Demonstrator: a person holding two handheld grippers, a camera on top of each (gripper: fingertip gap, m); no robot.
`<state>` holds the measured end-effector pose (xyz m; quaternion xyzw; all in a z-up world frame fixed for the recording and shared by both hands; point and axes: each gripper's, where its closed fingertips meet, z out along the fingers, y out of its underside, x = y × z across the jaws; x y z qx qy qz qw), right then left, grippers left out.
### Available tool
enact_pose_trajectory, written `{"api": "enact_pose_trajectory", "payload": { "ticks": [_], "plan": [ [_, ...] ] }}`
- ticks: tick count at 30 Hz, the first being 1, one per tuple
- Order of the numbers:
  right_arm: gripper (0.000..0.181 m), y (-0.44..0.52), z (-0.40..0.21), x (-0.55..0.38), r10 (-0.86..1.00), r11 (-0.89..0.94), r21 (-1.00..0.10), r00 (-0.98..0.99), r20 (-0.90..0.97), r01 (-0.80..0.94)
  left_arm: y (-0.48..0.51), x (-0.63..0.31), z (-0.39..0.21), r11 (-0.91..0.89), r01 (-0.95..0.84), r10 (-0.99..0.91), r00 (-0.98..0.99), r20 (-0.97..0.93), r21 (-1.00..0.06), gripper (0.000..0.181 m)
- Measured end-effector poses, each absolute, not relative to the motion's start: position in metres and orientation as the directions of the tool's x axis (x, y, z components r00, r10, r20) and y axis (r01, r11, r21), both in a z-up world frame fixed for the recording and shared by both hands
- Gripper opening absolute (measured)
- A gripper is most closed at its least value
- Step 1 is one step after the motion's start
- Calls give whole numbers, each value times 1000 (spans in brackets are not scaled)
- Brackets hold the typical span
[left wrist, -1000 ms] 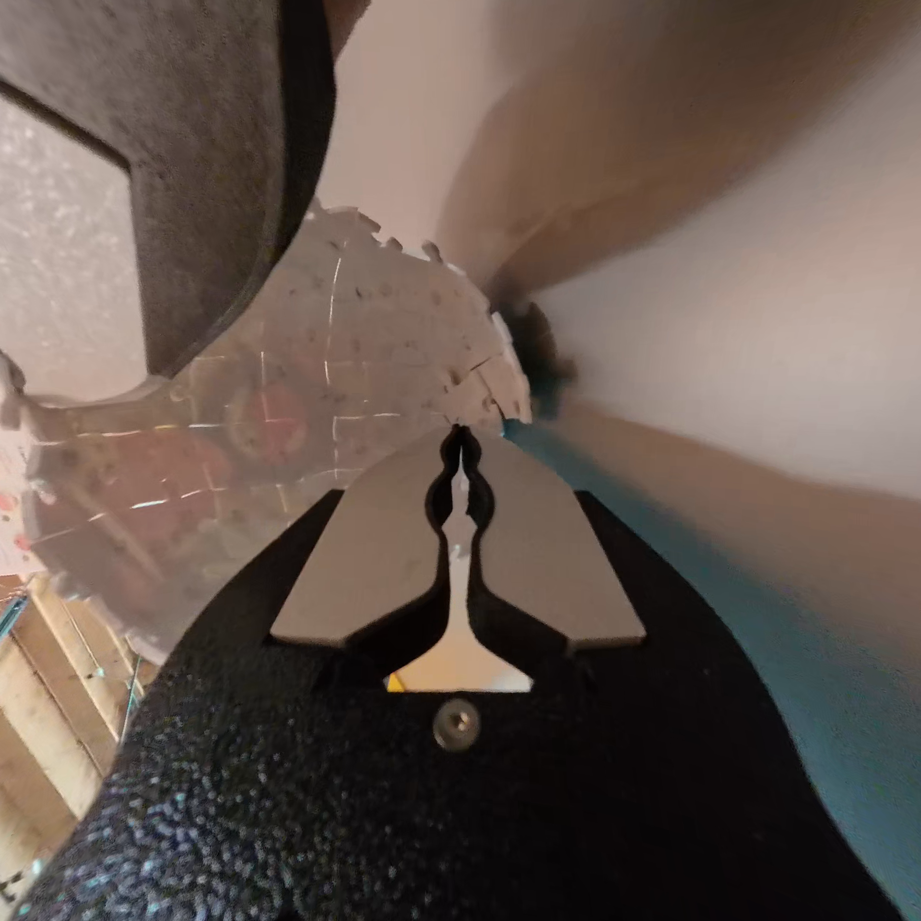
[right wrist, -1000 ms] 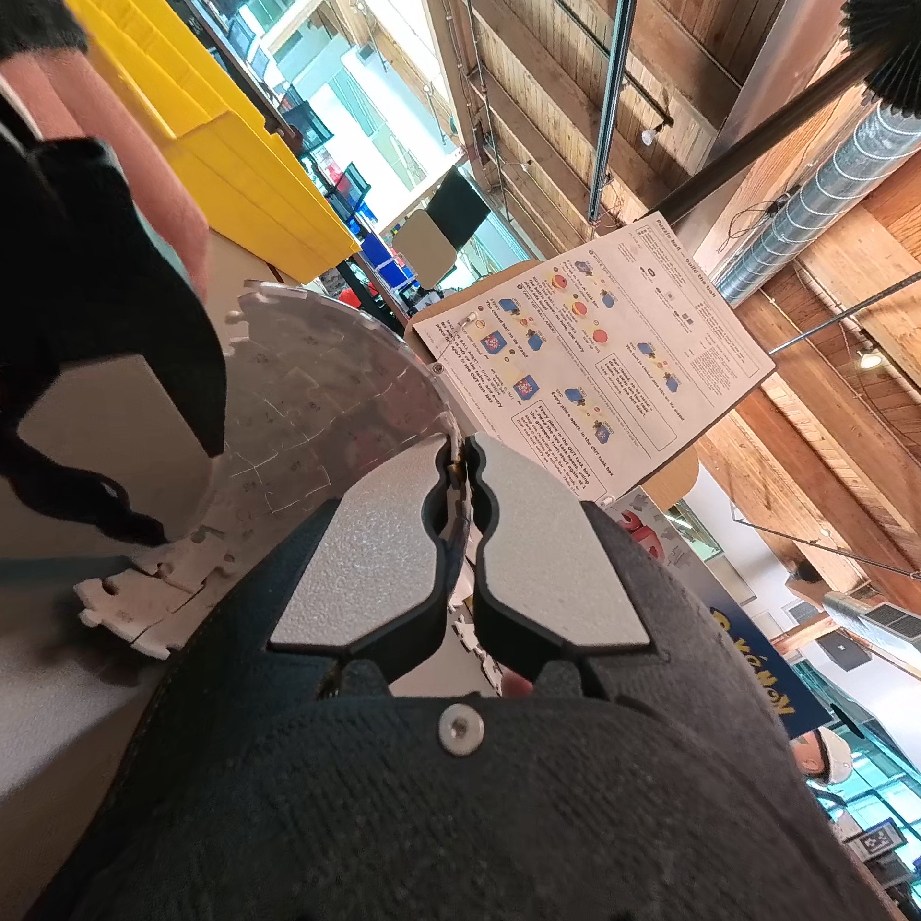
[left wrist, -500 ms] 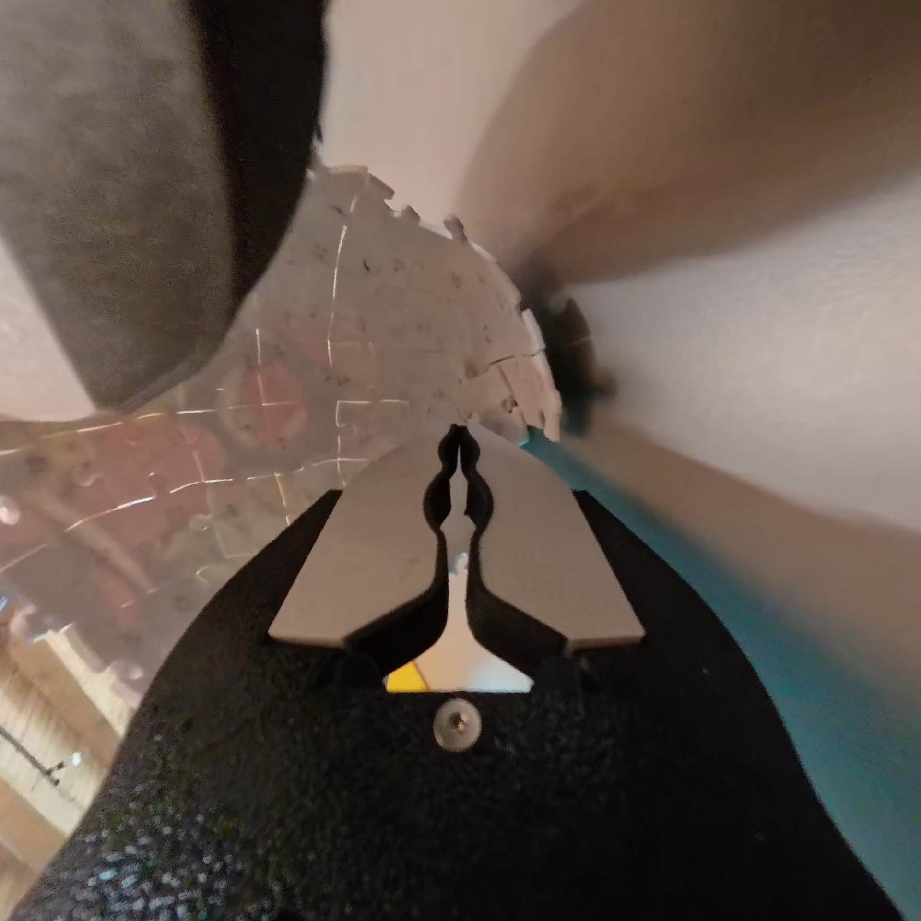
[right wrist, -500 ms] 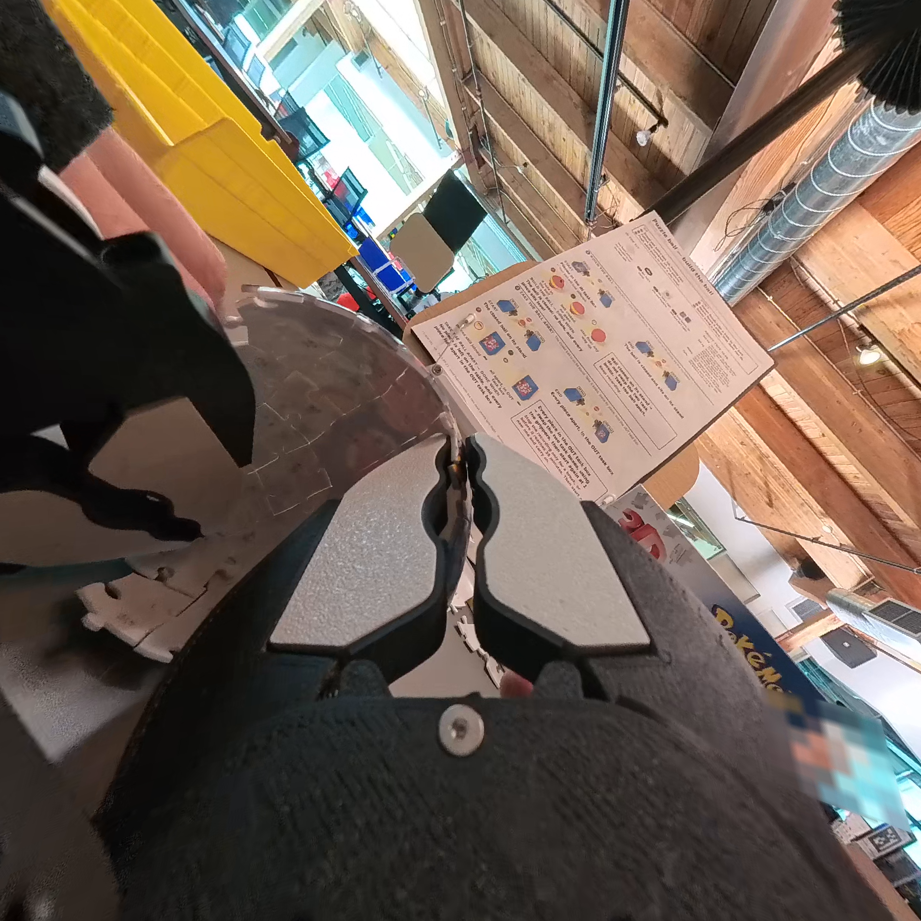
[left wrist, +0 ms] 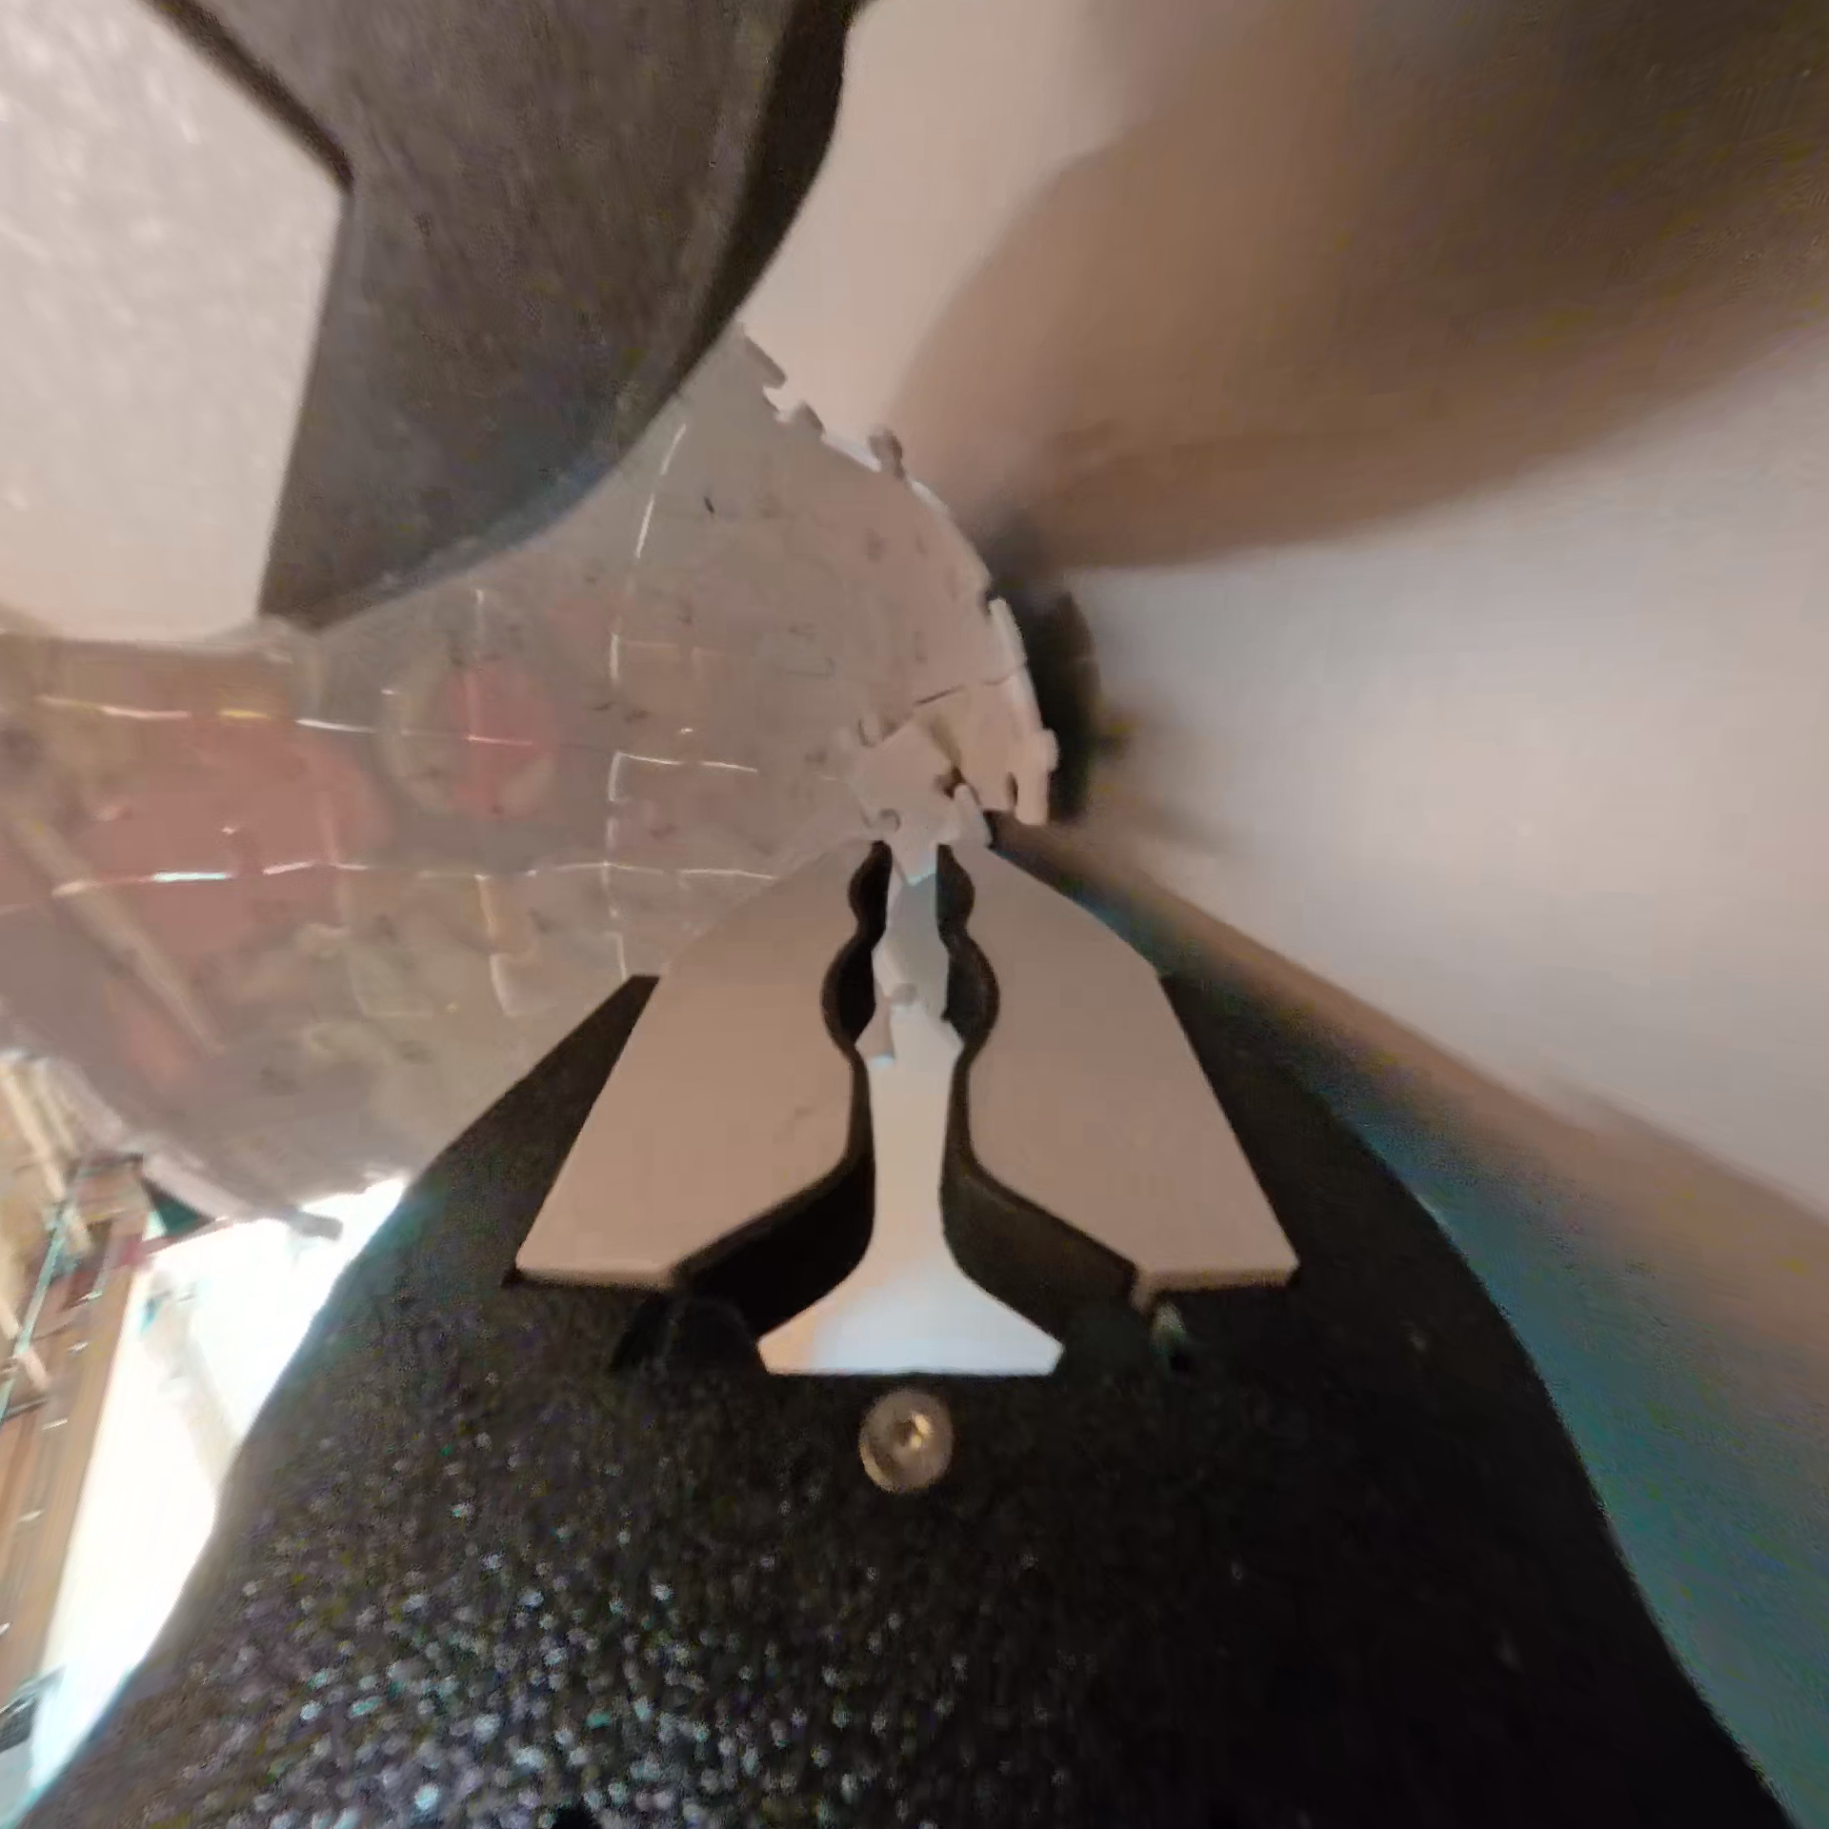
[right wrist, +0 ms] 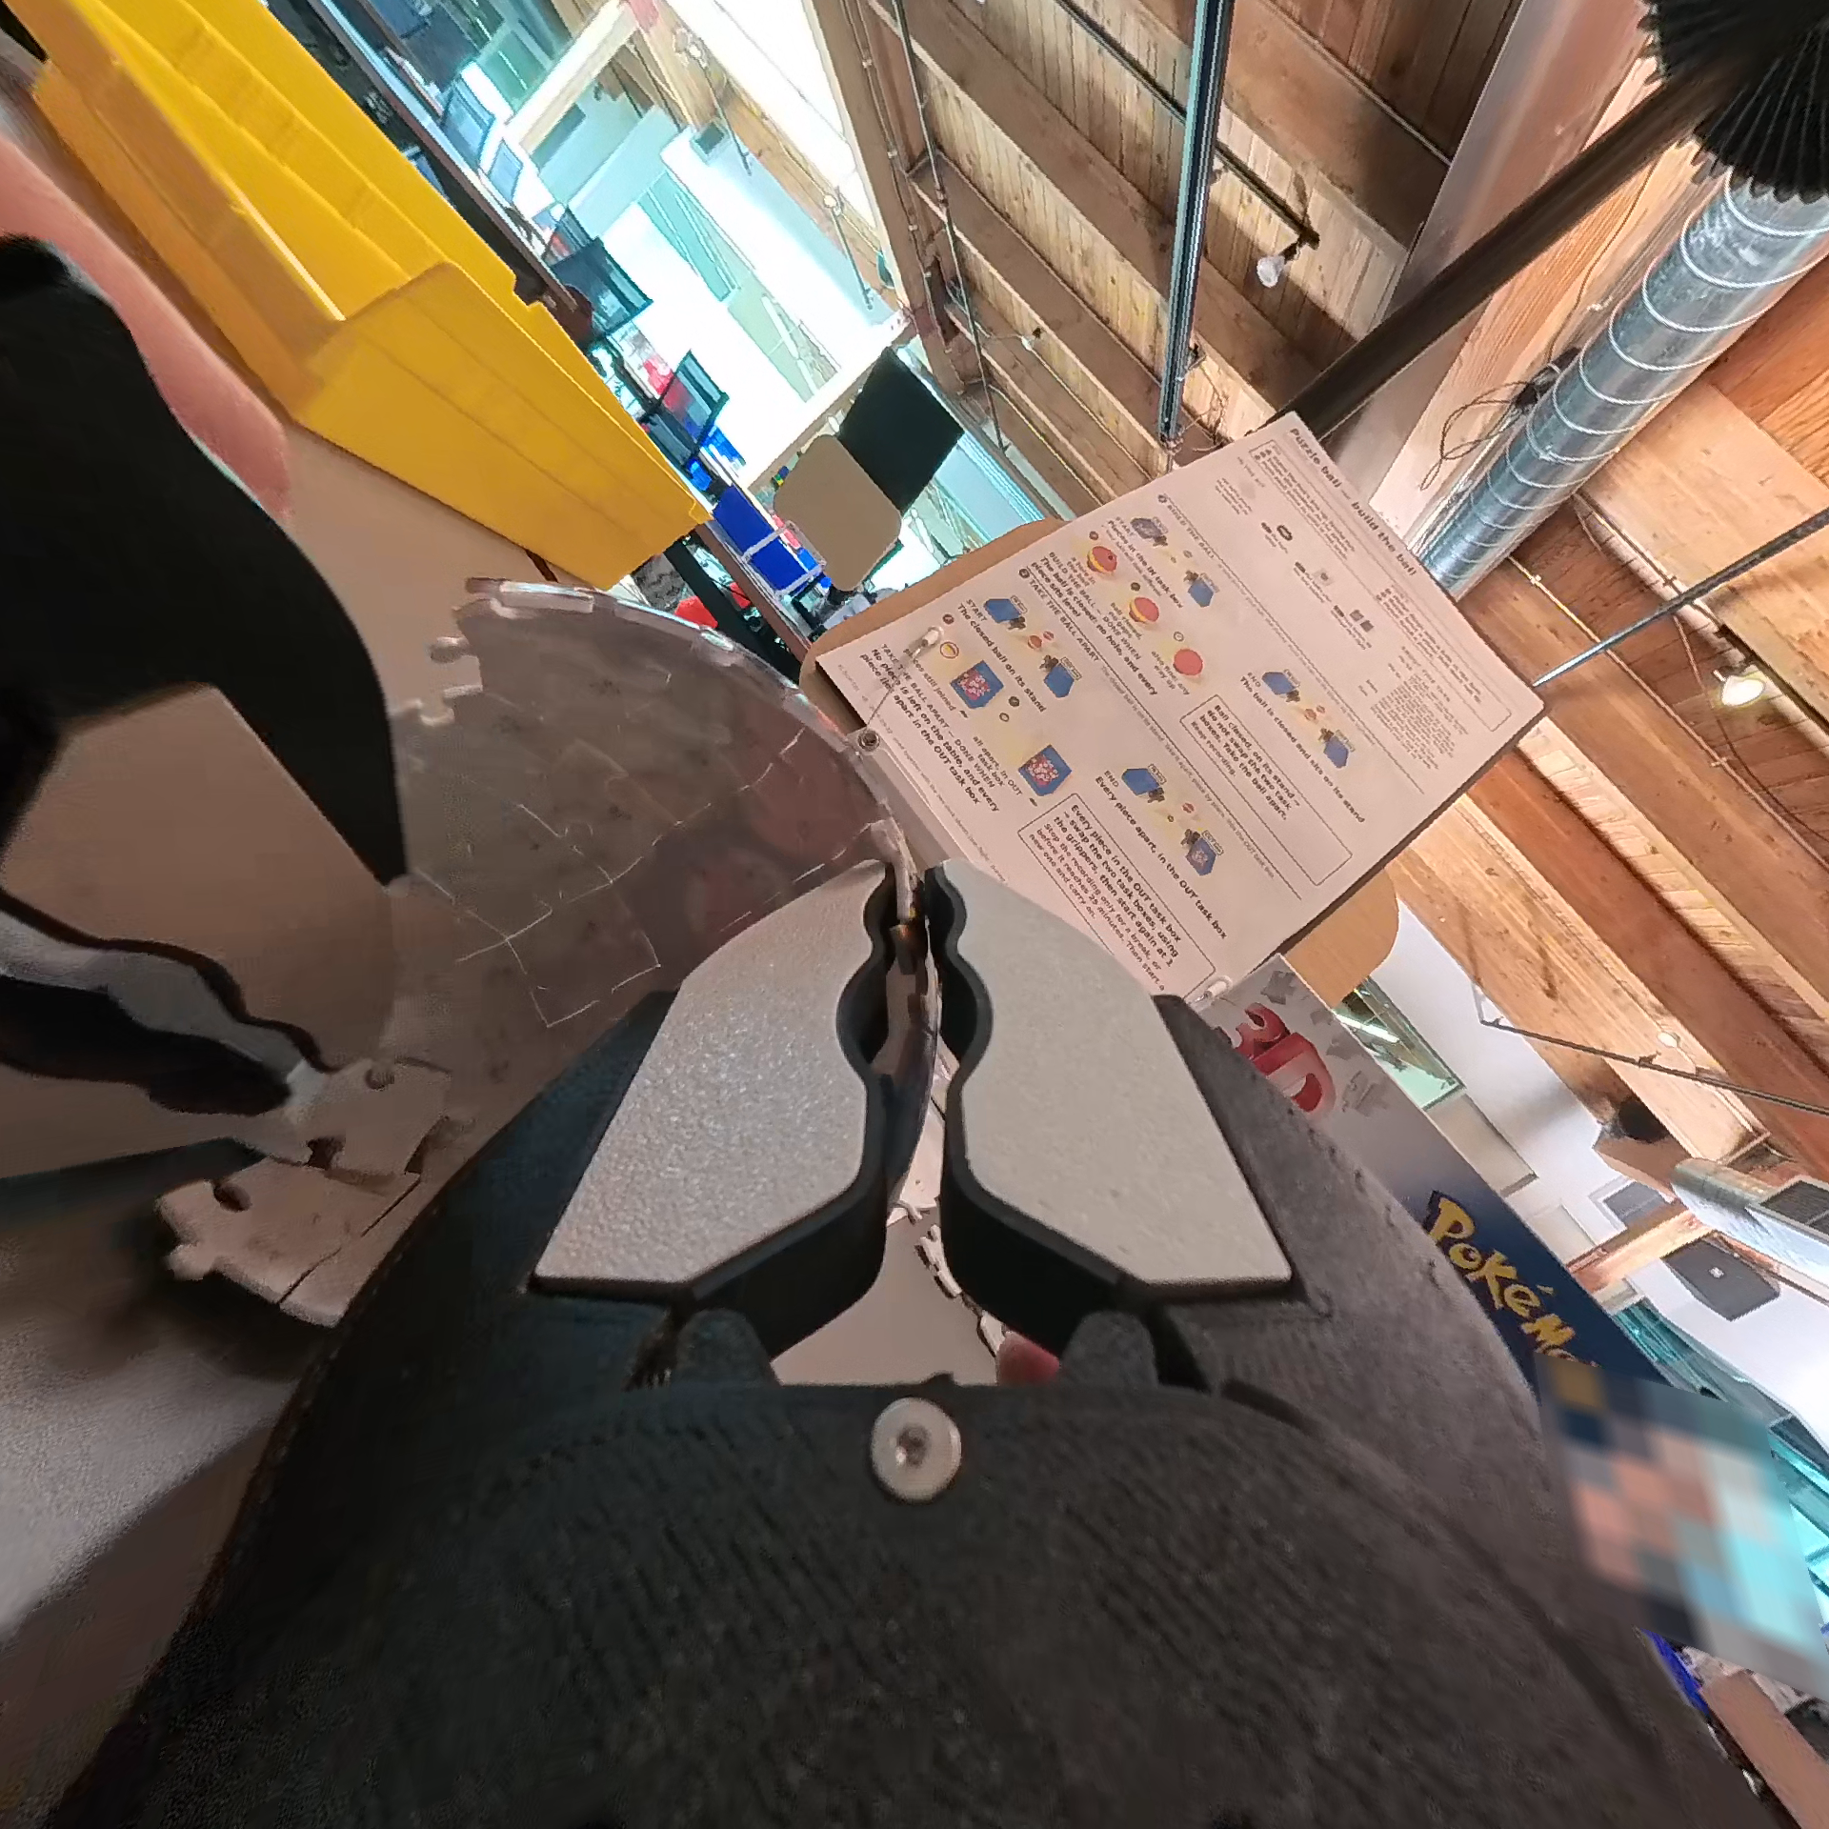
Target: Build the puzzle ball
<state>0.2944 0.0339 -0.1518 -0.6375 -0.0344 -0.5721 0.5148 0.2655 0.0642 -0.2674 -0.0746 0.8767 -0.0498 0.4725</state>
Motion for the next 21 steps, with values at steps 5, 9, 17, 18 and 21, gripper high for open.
{"api": "enact_pose_trajectory", "payload": {
  "ticks": [5, 9, 17, 18, 21],
  "plan": [
    [5, 34, -152, 294, -542, -466, -616, 345, 766, 635, 61, 252, -267, 964, -26, -229, -591, -773, -266, 15],
    [5, 35, -151, 293, -542, -465, -616, 346, 766, 636, 59, 247, -266, 942, -45, -291, -605, -741, -334, 14],
    [5, 33, -152, 295, -547, -471, -619, 342, 764, 629, 67, 243, -263, 781, -242, -597, -558, -576, -576, 9],
    [5, 33, -152, 296, -548, -471, -620, 342, 763, 628, 68, 242, -262, 730, -278, -652, -556, -515, -625, 12],
    [5, 34, -152, 295, -544, -474, -614, 339, 767, 631, 65, 235, -263, 468, -472, -827, -533, -181, -747, 32]
  ]
}}
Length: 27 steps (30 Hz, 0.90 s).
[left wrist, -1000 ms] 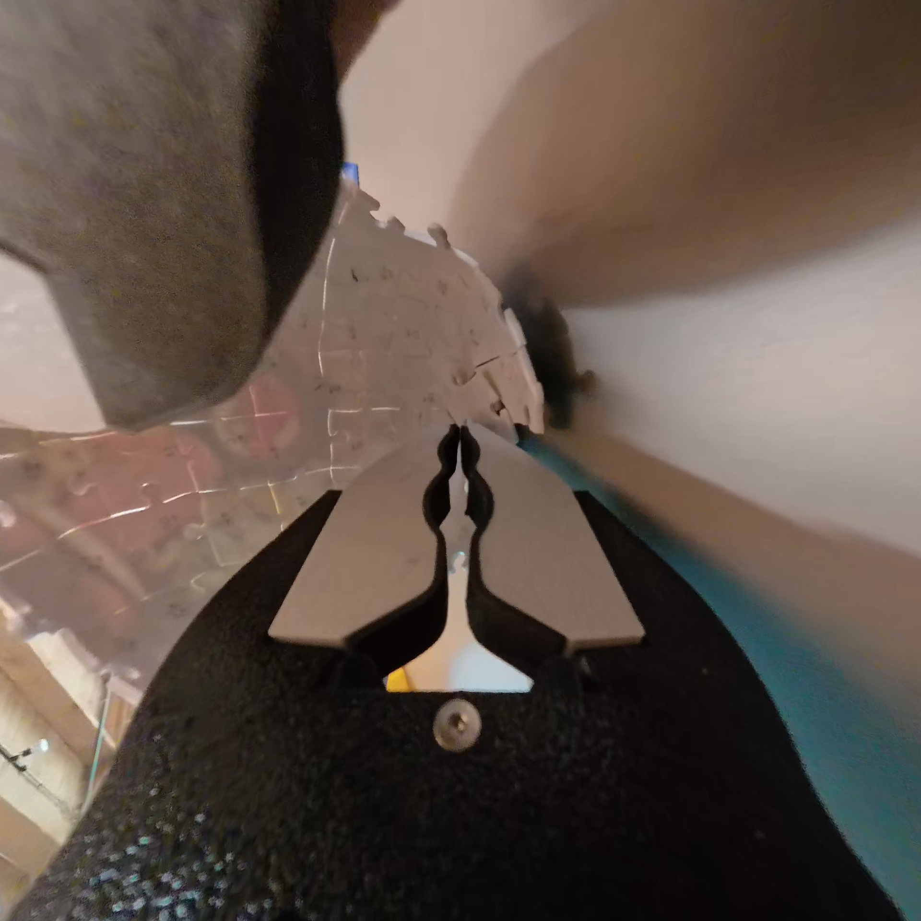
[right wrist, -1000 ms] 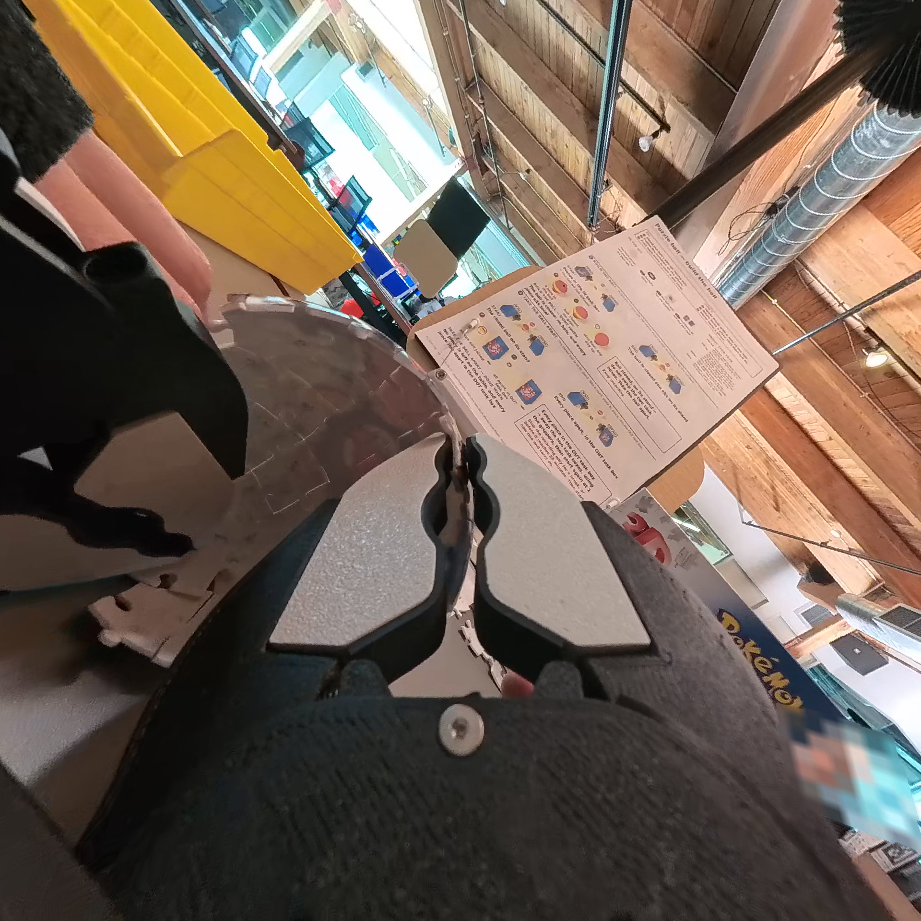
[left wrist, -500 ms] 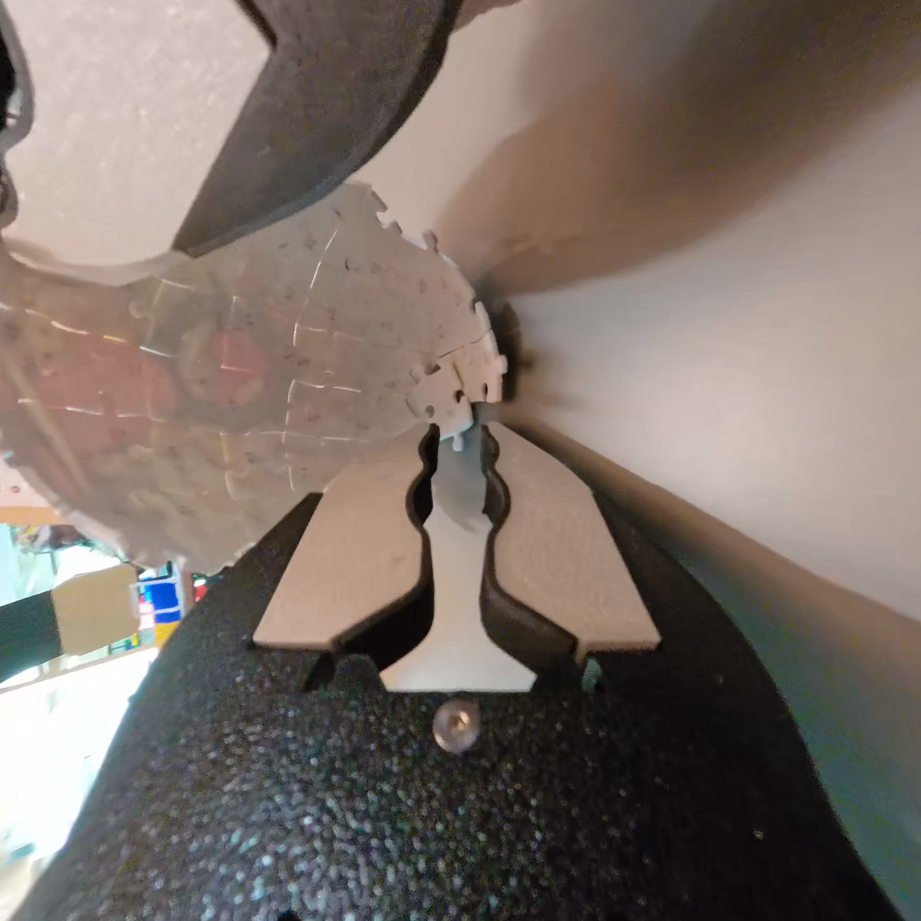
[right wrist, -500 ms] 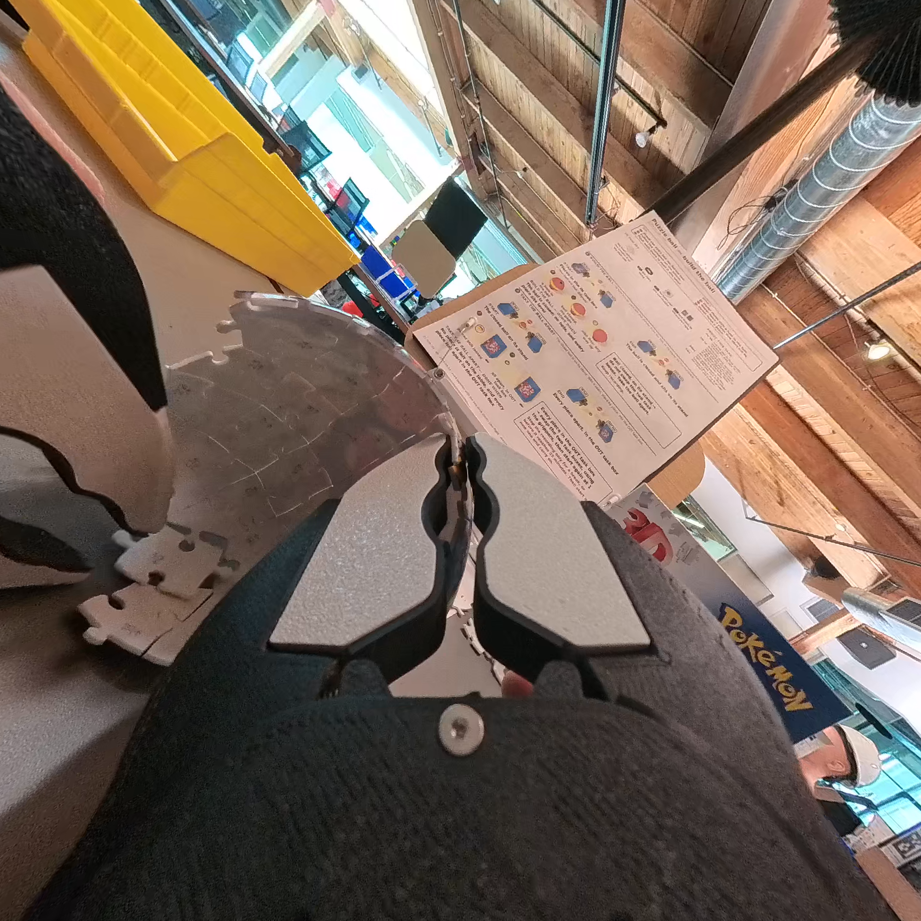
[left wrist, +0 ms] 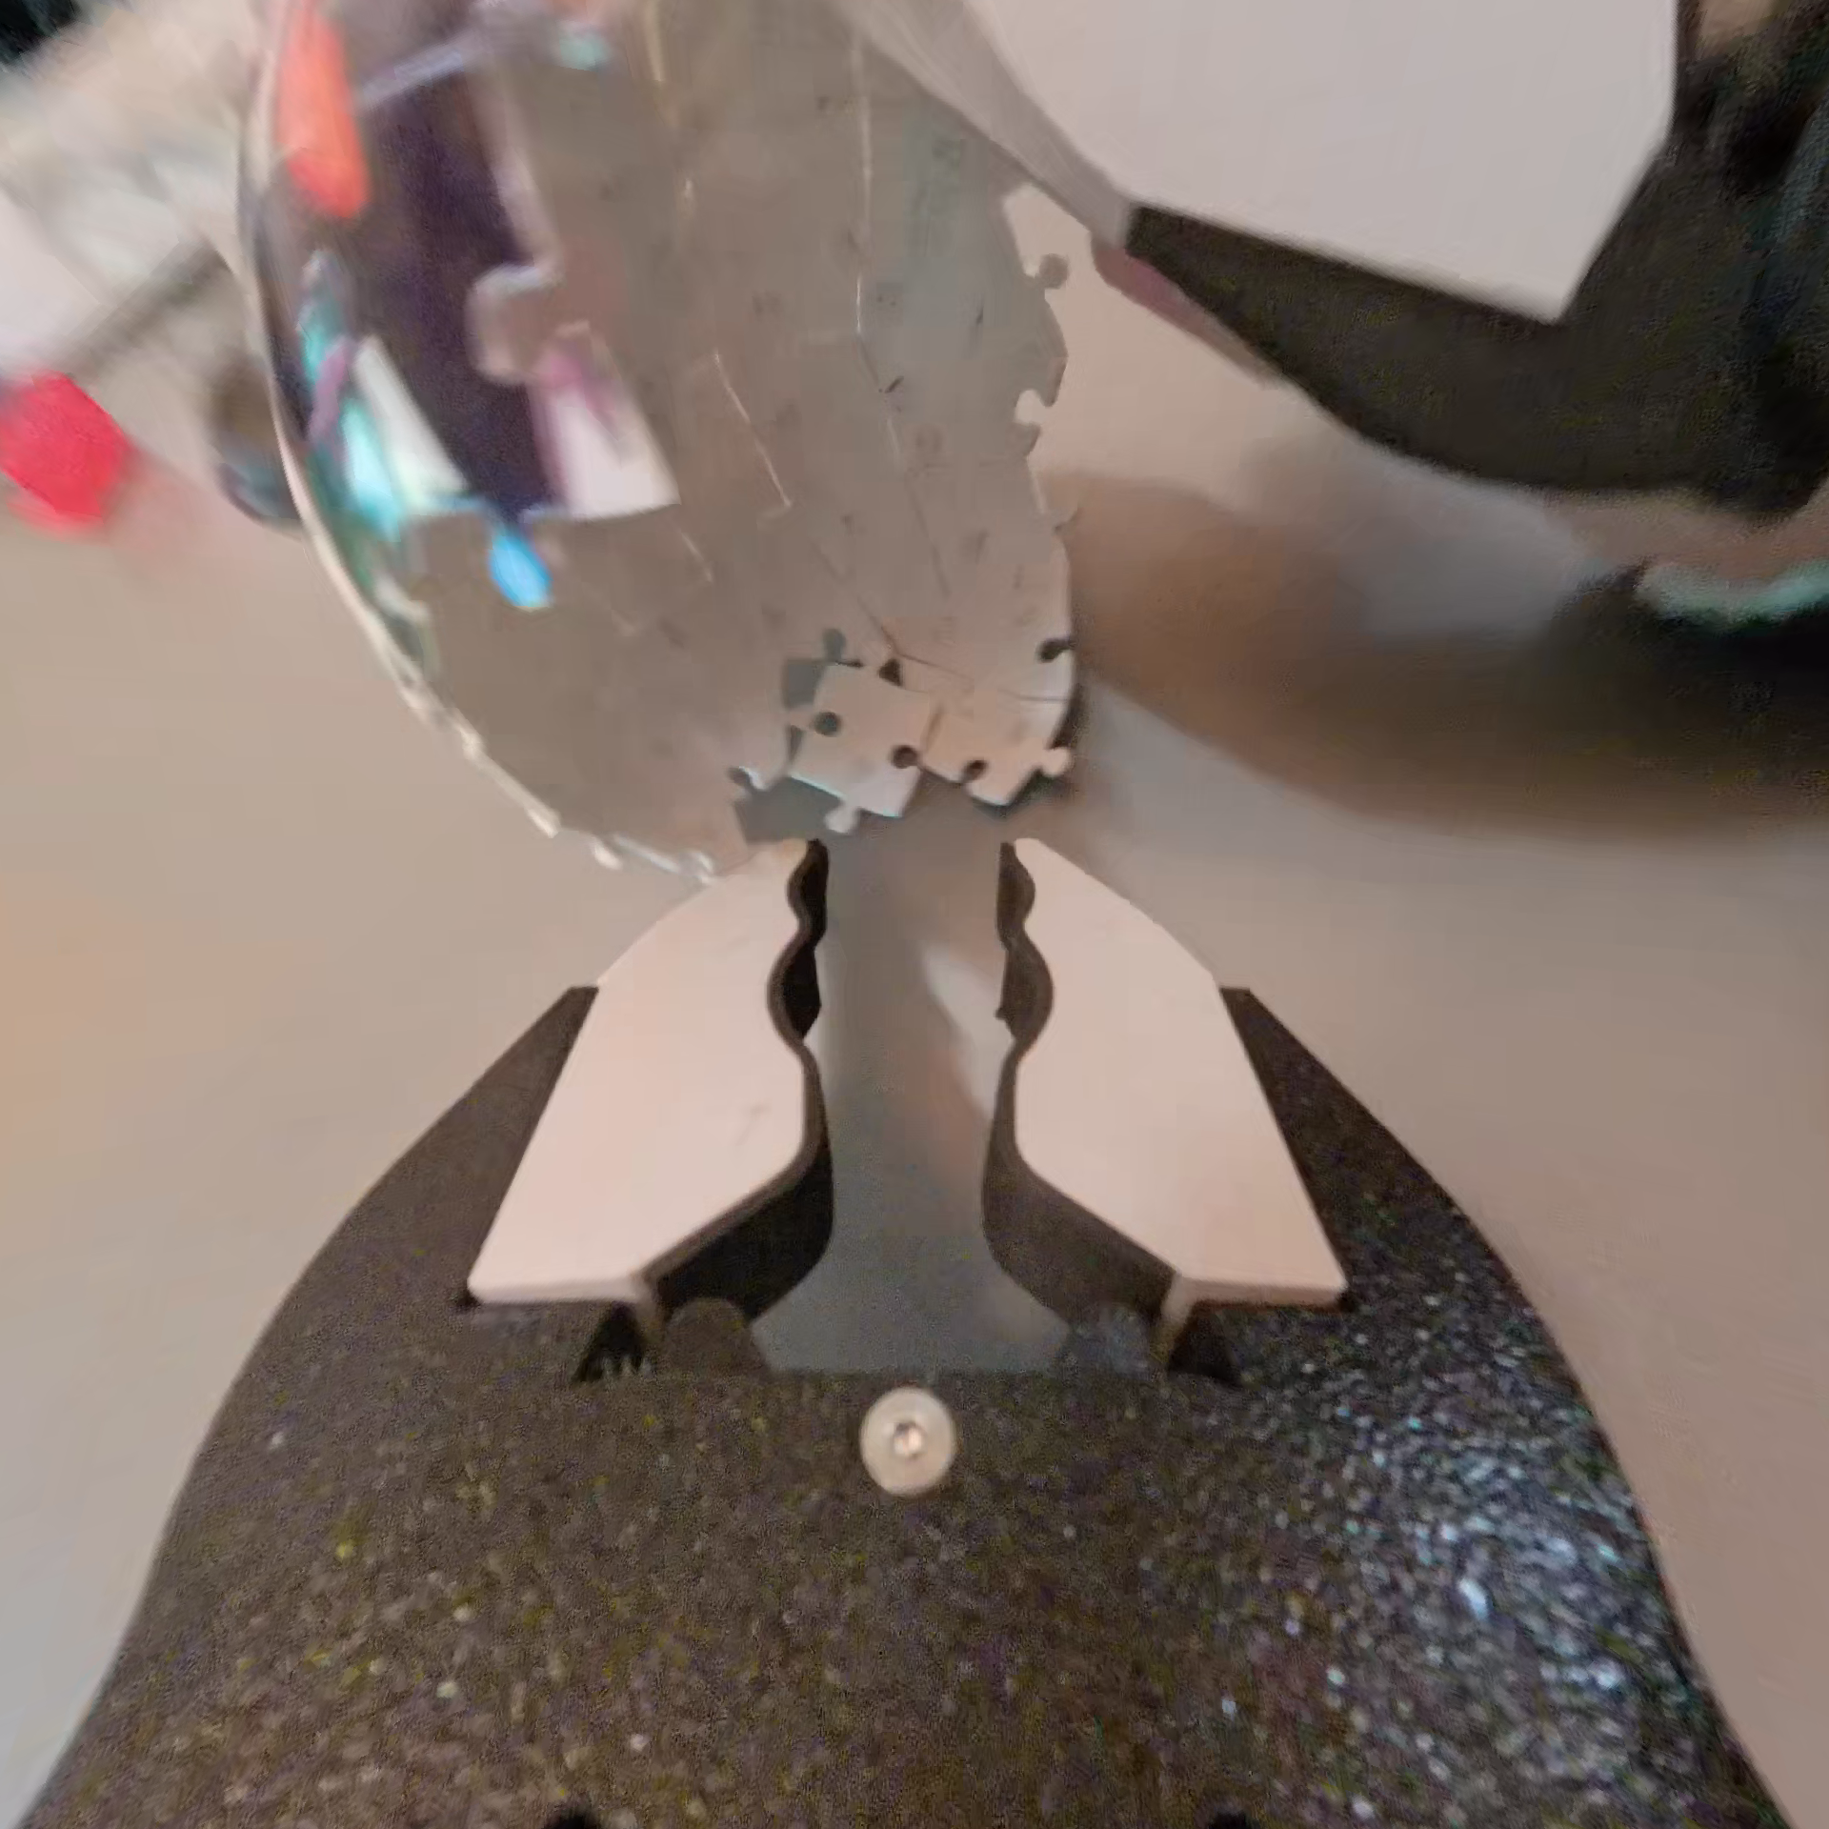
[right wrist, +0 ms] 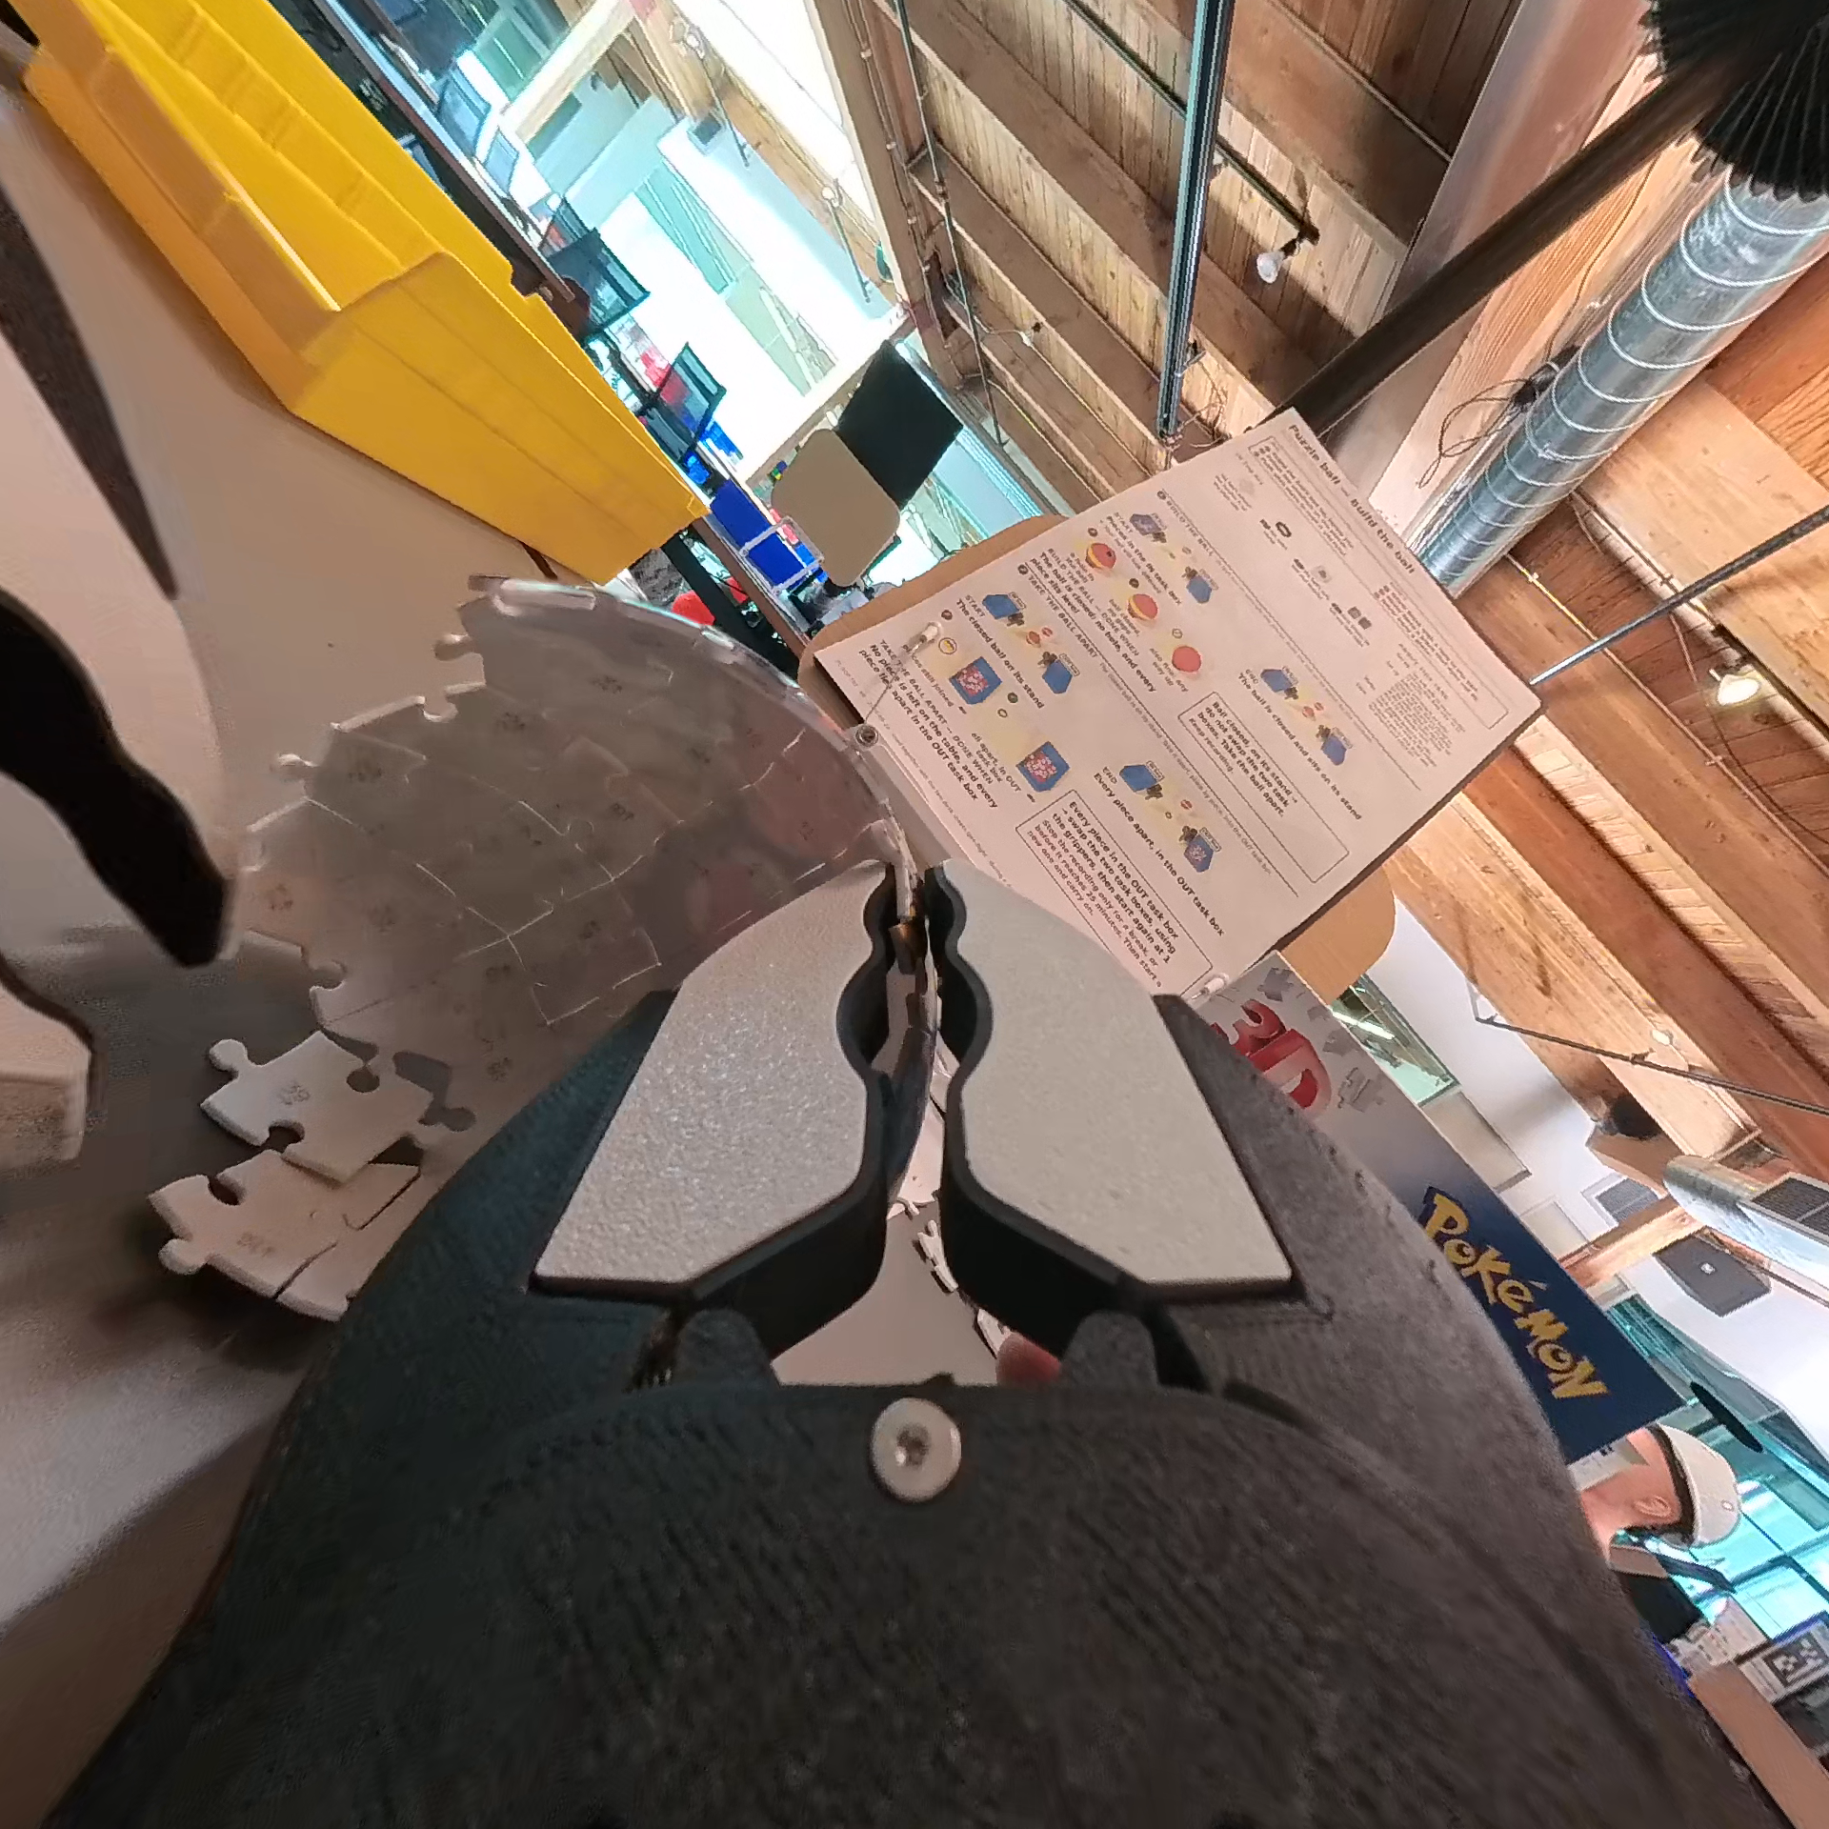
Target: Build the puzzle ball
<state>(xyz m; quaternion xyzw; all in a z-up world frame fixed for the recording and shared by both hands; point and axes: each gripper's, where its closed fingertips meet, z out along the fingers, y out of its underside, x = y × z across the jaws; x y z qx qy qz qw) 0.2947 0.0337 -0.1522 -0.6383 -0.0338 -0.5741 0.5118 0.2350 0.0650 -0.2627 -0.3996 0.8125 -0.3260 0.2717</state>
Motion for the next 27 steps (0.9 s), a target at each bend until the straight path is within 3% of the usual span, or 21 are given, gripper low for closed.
{"api": "enact_pose_trajectory", "payload": {
  "ticks": [3, 6, 8, 10, 15, 27],
  "plan": [
    [5, 34, -152, 294, -543, -480, -610, 332, 771, 631, 58, 227, -263, 141, -652, -888, -416, 196, -745, 36],
    [5, 34, -152, 295, -544, -487, -605, 323, 774, 630, 62, 230, -258, -182, -722, -854, -220, 471, -667, 33],
    [5, 34, -152, 295, -547, -493, -603, 316, 775, 627, 68, 234, -258, -280, -707, -845, -140, 517, -650, 22],
    [5, 34, -152, 294, -550, -495, -603, 312, 775, 625, 69, 239, -256, -361, -669, -837, -75, 543, -650, 24],
    [5, 33, -152, 292, -573, -503, -616, 300, 763, 606, 65, 249, -258, -430, -640, -829, 1, 559, -637, 15],
    [6, 34, -152, 288, -592, -488, -636, 308, 745, 598, 52, 257, -261, -468, -664, -803, 43, 594, -583, 13]
  ]
}}
